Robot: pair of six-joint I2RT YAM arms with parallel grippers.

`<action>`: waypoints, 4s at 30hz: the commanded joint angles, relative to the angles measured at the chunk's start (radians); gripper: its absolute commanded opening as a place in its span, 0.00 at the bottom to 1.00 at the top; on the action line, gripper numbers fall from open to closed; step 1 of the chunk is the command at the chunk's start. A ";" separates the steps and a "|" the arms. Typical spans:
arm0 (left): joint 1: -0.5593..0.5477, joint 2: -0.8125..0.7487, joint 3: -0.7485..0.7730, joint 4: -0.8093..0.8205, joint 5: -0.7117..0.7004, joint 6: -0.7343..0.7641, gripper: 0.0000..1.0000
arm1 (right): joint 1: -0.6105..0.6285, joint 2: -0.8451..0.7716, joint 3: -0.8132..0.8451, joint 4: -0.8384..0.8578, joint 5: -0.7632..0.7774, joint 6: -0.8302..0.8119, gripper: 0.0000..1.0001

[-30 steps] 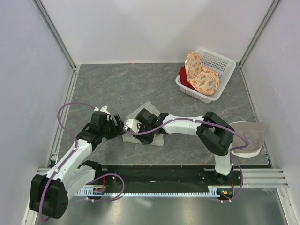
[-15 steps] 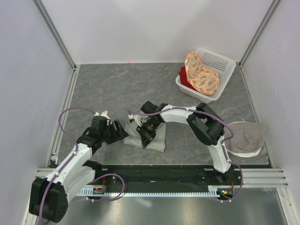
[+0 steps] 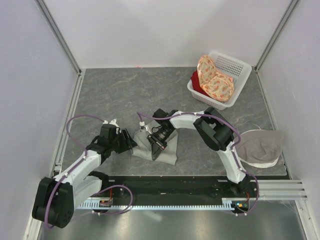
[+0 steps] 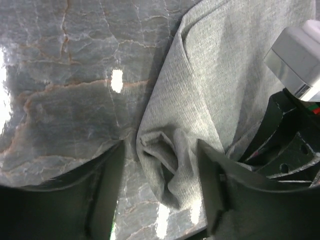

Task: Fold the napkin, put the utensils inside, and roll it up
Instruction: Roll the napkin with the utensil

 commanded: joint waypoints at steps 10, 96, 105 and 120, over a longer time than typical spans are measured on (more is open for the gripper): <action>-0.002 0.070 -0.017 0.096 -0.004 -0.017 0.20 | -0.010 0.001 0.038 -0.021 0.045 -0.002 0.29; -0.002 -0.090 -0.049 0.036 0.077 -0.017 0.61 | 0.007 0.021 -0.093 0.154 -0.055 0.114 0.25; -0.005 -0.200 -0.123 0.093 0.143 -0.040 0.64 | -0.028 0.094 -0.067 0.151 -0.064 0.122 0.26; -0.004 -0.187 -0.158 0.148 0.149 -0.047 0.27 | -0.042 0.113 -0.050 0.151 -0.039 0.128 0.27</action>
